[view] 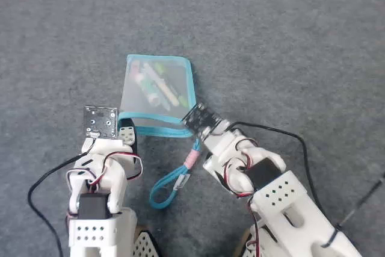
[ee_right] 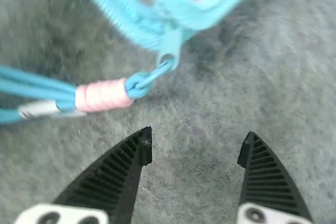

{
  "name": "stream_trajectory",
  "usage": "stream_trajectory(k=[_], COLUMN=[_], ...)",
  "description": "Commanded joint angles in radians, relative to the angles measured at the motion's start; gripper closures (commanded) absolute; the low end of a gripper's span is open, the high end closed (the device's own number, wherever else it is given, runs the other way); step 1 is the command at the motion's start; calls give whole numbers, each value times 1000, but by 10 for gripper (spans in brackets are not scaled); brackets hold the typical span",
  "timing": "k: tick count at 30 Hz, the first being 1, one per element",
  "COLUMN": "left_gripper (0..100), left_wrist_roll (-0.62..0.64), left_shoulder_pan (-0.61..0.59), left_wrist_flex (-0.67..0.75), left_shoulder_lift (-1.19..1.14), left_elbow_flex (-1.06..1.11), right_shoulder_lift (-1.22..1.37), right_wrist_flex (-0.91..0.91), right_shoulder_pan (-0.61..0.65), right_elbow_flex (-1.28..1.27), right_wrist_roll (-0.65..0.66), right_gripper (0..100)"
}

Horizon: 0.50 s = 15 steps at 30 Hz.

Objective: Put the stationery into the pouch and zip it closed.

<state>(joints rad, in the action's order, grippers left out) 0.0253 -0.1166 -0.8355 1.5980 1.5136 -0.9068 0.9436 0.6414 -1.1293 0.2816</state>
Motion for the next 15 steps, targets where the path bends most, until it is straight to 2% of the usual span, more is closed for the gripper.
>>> stream_trajectory(k=[1, 3, 4, 7, 9, 11, 15], left_gripper=[991, 991, 991, 991, 991, 990, 990], left_wrist_roll=[31, 51, 69, 80, 80, 80, 78], left_shoulder_pan=[5, 5, 5, 6, 6, 6, 6], left_wrist_flex=[75, 94, 97, 97, 97, 97, 98], left_shoulder_lift=[9, 9, 9, 9, 9, 9, 9], left_elbow_flex=[-2, 5, 5, 5, 5, 5, 5], right_shoulder_lift=[-39, -19, 1, 96, 173, 252, 381], right_wrist_flex=[36, 28, 27, 28, 28, 28, -10], right_shoulder_pan=[-12, -12, -10, -5, 18, 62, 127], right_elbow_flex=[137, 167, 178, 224, 272, 318, 368], right_wrist_roll=[-100, -161, -172, -186, -239, -288, -298], right_gripper=[854, 980, 998, 889, 833, 820, 817])
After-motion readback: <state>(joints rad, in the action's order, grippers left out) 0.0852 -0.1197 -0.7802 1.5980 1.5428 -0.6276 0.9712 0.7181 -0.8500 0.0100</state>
